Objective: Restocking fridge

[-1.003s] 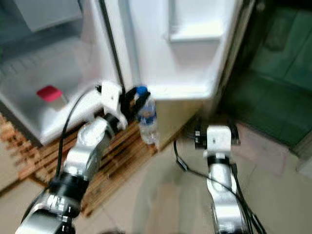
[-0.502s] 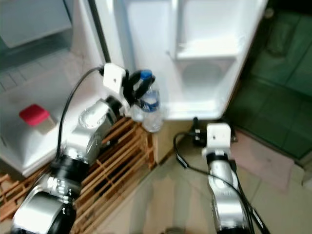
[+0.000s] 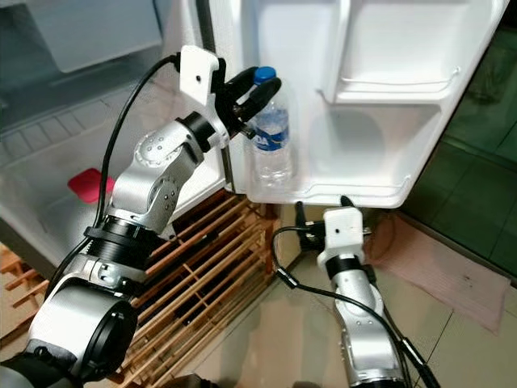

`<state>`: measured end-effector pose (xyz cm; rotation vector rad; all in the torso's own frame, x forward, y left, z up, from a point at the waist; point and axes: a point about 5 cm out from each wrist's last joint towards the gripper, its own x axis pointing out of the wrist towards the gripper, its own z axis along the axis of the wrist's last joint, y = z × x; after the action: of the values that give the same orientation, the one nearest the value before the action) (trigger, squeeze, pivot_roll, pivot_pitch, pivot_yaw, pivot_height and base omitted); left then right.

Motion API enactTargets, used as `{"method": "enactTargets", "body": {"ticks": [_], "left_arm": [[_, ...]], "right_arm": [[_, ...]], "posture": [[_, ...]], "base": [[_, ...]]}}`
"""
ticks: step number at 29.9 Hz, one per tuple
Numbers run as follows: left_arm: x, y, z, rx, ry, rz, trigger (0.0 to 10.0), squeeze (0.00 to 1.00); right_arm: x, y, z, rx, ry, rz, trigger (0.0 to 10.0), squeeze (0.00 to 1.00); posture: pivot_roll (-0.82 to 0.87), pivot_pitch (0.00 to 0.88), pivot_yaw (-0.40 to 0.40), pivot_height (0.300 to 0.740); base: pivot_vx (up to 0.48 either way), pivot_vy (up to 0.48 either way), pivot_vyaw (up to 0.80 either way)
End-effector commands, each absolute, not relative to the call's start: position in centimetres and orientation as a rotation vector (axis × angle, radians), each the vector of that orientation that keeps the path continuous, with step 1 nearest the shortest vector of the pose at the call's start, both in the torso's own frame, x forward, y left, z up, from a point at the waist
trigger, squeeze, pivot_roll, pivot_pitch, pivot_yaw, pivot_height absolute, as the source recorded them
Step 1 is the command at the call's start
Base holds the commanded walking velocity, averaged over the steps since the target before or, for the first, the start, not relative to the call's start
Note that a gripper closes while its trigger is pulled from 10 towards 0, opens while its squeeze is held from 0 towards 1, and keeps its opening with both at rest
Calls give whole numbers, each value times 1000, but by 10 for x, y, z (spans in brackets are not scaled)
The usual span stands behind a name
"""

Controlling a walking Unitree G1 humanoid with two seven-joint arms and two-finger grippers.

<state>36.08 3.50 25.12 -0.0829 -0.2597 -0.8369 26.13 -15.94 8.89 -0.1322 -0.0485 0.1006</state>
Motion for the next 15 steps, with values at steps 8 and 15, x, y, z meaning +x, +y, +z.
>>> {"method": "enactTargets", "body": {"ticks": [8, 15], "left_arm": [[367, 25, 279, -100, -357, -789, 10000, 0], [374, 16, 295, -77, -416, -765, 10000, 0]], "right_arm": [[258, -158, 93, -119, -38, 121, 10000, 0], [253, -161, 105, -116, -45, 134, 10000, 0]], "posture": [[-215, 0, 69, 727], [-240, 6, 79, 727]], "base": [[0, 0, 0], [0, 0, 0]]}}
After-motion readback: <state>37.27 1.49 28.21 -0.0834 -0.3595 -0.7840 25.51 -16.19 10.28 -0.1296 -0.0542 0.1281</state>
